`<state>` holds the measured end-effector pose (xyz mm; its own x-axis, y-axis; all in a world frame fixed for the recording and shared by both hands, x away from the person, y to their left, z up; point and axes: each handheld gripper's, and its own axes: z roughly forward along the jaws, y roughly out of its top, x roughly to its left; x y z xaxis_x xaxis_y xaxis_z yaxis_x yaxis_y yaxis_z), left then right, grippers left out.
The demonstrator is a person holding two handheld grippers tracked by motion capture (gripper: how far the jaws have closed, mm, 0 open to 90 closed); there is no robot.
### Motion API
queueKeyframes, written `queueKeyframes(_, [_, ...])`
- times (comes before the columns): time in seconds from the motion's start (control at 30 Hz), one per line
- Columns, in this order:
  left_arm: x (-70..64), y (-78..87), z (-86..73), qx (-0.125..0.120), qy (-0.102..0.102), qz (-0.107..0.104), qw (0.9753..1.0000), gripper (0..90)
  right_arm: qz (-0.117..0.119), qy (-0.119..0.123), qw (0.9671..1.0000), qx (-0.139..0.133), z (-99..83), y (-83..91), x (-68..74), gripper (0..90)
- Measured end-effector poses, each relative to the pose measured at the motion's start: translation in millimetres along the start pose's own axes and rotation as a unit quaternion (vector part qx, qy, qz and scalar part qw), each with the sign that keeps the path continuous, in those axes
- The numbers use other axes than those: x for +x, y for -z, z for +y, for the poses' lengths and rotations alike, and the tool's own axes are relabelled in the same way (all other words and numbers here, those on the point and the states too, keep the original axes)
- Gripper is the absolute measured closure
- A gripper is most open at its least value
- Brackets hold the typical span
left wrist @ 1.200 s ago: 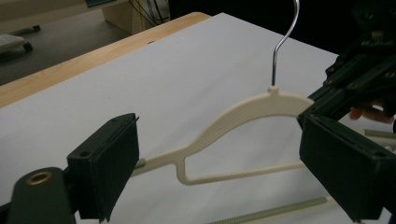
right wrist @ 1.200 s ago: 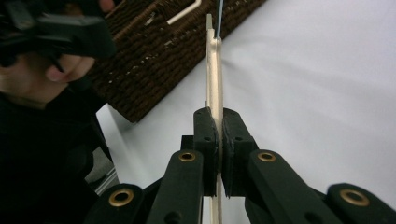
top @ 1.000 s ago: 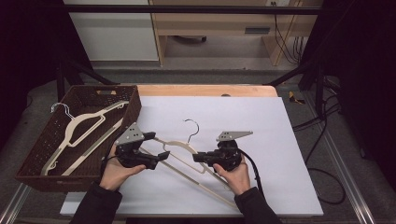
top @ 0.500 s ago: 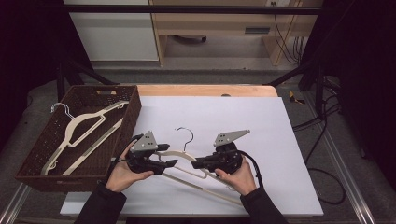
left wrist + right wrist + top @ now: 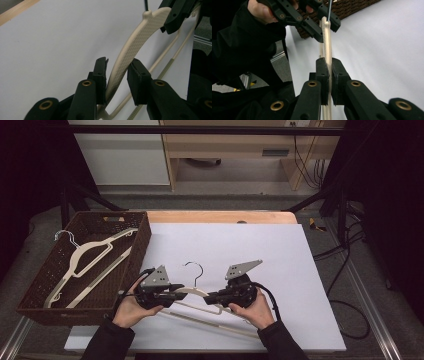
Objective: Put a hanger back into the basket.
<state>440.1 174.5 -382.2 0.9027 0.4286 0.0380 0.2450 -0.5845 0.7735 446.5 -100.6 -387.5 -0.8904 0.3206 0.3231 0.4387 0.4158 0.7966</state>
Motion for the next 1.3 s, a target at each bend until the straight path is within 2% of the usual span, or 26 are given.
queueKeyframes(0.03, [-0.2,0.4,0.4,0.005,-0.003,0.001,1.0,70.0,-0.002,0.0,1.0,-0.001,-0.2,-0.1,-0.3,84.5])
queueKeyframes(0.1, [-1.2,0.0,0.5,0.007,0.005,-0.007,0.9999,72.3,-0.02,0.006,0.9997,-0.015,-0.2,1.1,-0.9,80.1])
queueKeyframes(0.17, [-3.2,-0.6,0.4,0.006,0.006,-0.019,0.9998,76.5,-0.046,0.011,0.9985,-0.027,0.2,3.2,-1.5,75.2])
queueKeyframes(0.23, [-5.4,-0.9,1.7,0.011,0.005,-0.02,0.9997,78.7,-0.055,0.014,0.998,-0.029,0.1,4.4,-3.2,74.3])
queueKeyframes(0.3, [-6.1,-0.8,2.2,0.004,0.017,-0.025,0.9995,79.6,-0.066,0.018,0.9971,-0.032,-0.8,4.1,-2.8,72.4])
queueKeyframes(0.47, [-12.6,-2.2,3.5,0.002,0.022,-0.034,0.9992,84.0,-0.108,0.037,0.9918,-0.056,-4.2,2.7,-2.2,59.6])
queueKeyframes(0.53, [-15.7,-2.8,4.2,-0.003,0.023,-0.03,0.9993,85.9,-0.124,0.036,0.9895,-0.065,-4.9,5.1,-3.3,55.5])
queueKeyframes(0.6, [-17.2,-1.7,5.0,-0.007,0.029,-0.016,0.9994,86.3,-0.137,0.036,0.9869,-0.077,-7.0,9.3,-4.5,52.3])
queueKeyframes(0.7, [-15.0,2.1,4.1,-0.02,0.047,-0.01,0.9987,86.4,-0.144,0.029,0.9845,-0.095,-13.3,19.3,-6.4,48.1])
queueKeyframes(0.87, [-11.3,9.6,4.1,-0.034,0.069,0.014,0.9969,86.4,-0.183,0.017,0.9743,-0.13,-28.7,43.8,-10.6,38.4])
queueKeyframes(0.93, [-9.9,13.7,5.2,-0.041,0.073,0.021,0.9963,86.4,-0.204,0.015,0.9686,-0.142,-36.1,54.2,-11.2,33.1])
queueKeyframes(1.0, [-9.1,18.3,6.8,-0.048,0.078,0.027,0.9954,86.3,-0.221,0.011,0.9642,-0.146,-44.2,63.5,-12.8,27.5])
queueKeyframes(1.07, [-8.9,23.6,9.2,-0.055,0.079,0.033,0.9948,86.4,-0.23,0.003,0.9623,-0.144,-52.7,72.3,-15.3,24.5])
queueKeyframes(1.3, [-9.9,47.0,22.9,-0.075,0.069,0.048,0.9937,86.3,-0.289,-0.025,0.9438,-0.158,-69.6,99.9,-22.8,10.3])
